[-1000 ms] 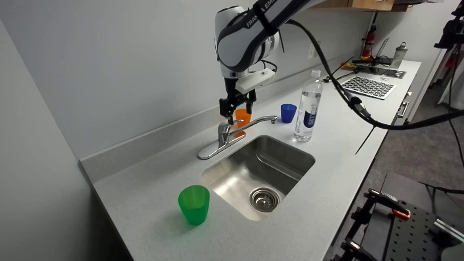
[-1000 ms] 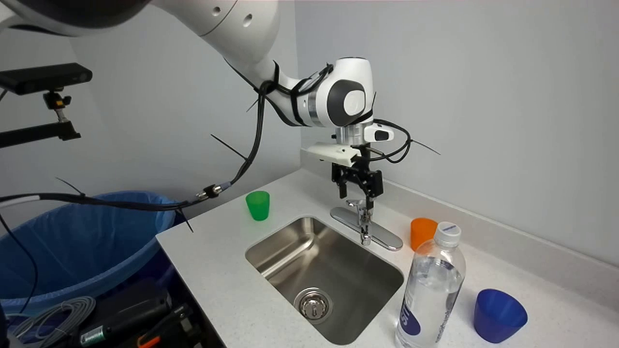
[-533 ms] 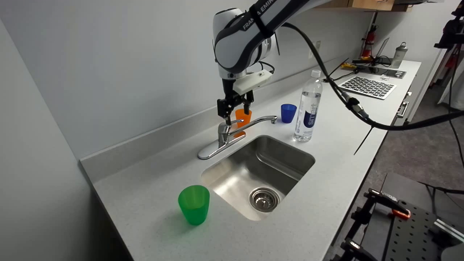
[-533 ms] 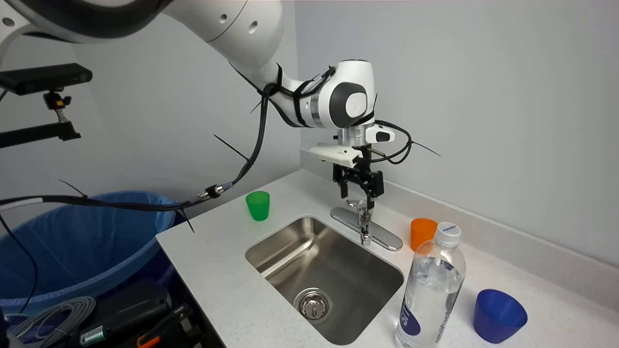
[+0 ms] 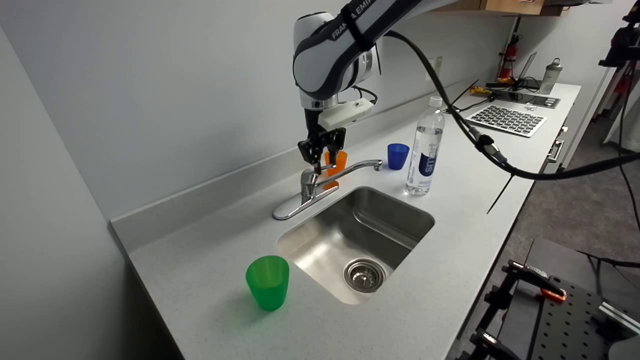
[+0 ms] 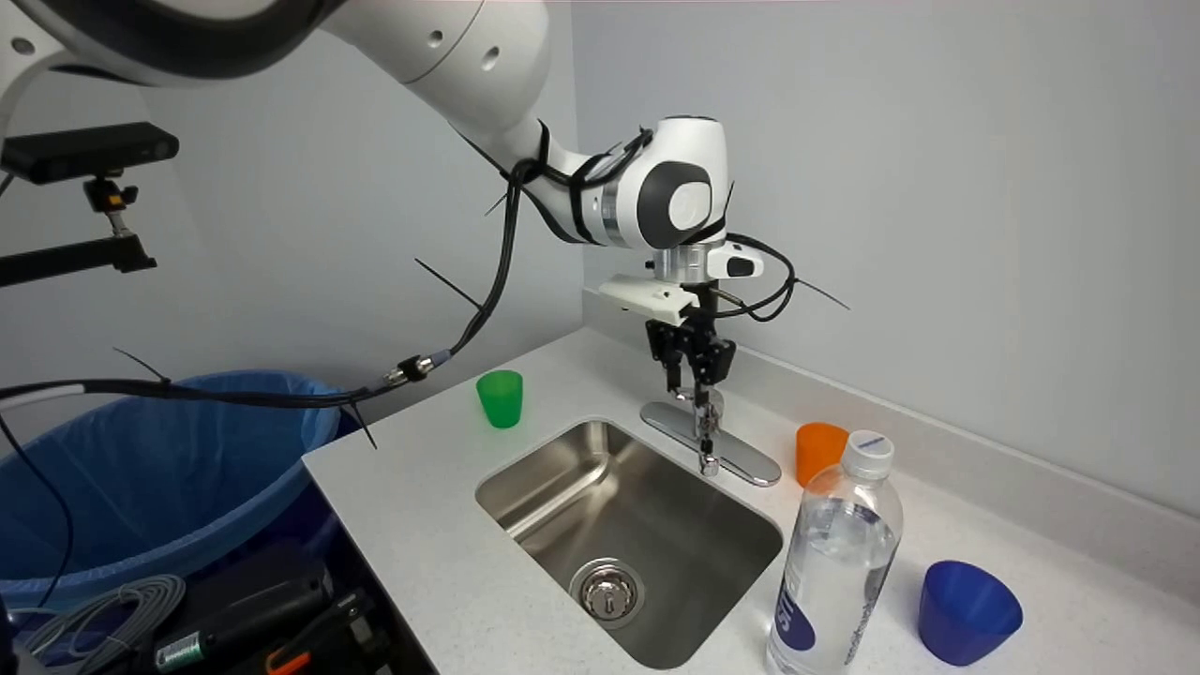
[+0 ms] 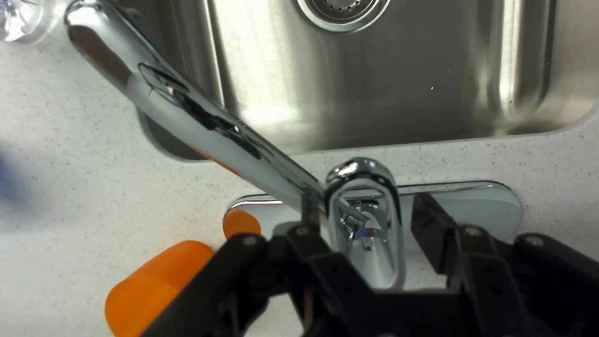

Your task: Move the tap handle up

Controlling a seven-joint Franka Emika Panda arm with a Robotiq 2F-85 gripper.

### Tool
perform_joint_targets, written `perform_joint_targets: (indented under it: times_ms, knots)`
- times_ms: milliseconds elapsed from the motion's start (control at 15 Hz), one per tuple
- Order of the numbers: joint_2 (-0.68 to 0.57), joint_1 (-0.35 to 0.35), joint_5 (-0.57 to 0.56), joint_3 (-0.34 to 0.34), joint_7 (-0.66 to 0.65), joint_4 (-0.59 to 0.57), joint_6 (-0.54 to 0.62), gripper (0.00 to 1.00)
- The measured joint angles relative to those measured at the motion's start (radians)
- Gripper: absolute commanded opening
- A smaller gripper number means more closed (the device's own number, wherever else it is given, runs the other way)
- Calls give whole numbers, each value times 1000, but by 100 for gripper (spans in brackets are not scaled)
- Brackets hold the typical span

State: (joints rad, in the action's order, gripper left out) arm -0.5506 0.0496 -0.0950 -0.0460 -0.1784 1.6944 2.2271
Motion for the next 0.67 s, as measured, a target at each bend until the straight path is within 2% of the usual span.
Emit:
perform_joint_targets:
  times_ms: [67,667]
  knots:
    - [0,0,2,0,0,0,0,18]
    - [1,0,11,4,2,-2,-1,17]
